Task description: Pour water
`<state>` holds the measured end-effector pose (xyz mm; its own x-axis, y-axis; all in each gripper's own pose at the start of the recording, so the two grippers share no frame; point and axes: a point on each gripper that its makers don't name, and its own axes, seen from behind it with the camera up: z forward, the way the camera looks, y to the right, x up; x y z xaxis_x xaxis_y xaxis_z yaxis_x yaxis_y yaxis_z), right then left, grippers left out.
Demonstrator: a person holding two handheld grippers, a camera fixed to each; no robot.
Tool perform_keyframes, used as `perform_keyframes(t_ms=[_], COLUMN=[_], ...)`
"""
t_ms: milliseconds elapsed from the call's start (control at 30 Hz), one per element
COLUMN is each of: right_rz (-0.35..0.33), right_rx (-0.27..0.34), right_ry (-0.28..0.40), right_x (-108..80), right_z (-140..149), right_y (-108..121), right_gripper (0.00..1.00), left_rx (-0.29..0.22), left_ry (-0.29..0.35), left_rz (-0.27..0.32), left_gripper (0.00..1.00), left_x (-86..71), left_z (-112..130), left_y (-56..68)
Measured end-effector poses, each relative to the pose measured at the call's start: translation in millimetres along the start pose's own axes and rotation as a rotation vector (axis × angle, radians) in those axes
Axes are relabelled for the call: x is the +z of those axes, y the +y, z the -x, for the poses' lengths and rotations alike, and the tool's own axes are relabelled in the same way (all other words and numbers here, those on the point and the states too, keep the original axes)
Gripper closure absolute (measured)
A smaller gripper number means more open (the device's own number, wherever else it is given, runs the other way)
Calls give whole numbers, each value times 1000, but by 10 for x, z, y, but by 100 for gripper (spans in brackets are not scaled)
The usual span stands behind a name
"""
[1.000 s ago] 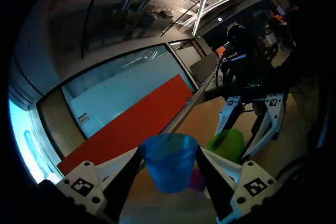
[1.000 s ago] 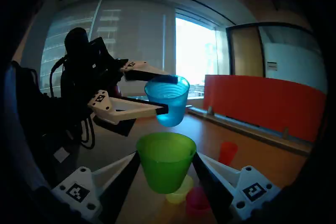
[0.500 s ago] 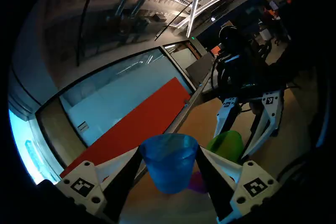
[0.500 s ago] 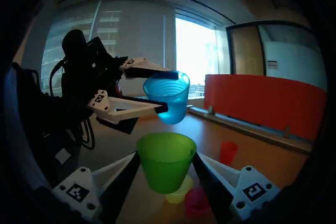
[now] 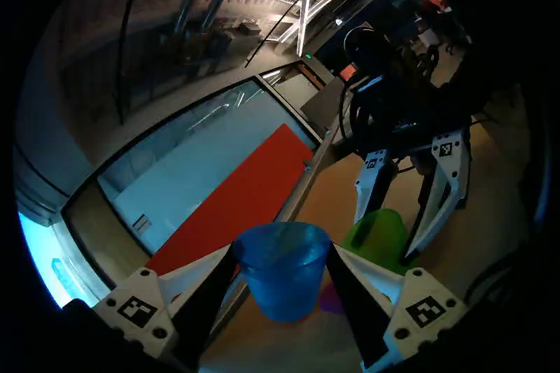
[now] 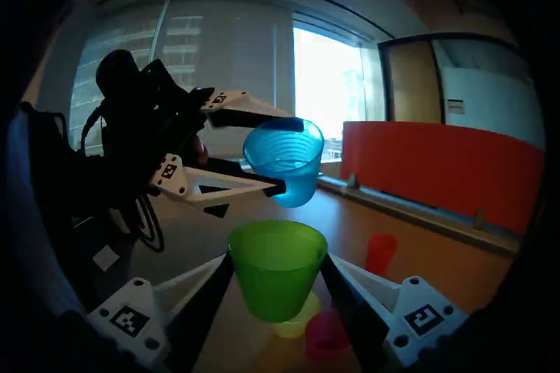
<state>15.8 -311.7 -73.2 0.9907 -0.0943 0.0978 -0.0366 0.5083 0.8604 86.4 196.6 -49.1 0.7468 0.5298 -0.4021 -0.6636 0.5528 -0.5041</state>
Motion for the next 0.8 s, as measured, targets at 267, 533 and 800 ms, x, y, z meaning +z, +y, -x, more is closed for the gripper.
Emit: perform_keyframes(t_ms=[267,533,800], right_rz=[5,3,6], right_rx=[3,6,8], right_ry=[1,0,2], right_x=[2,-12,-24], right_z=[1,10,23], right_y=[39,40,71], right_gripper=[9,9,9], left_rx=[42,69,98], left_ry=[-6,-9,-9], left_rz=[7,17,25], left_gripper=[12,13,13], left_x=[46,118,179], left_z=[-15,-20,-49], left_y=[15,56,53])
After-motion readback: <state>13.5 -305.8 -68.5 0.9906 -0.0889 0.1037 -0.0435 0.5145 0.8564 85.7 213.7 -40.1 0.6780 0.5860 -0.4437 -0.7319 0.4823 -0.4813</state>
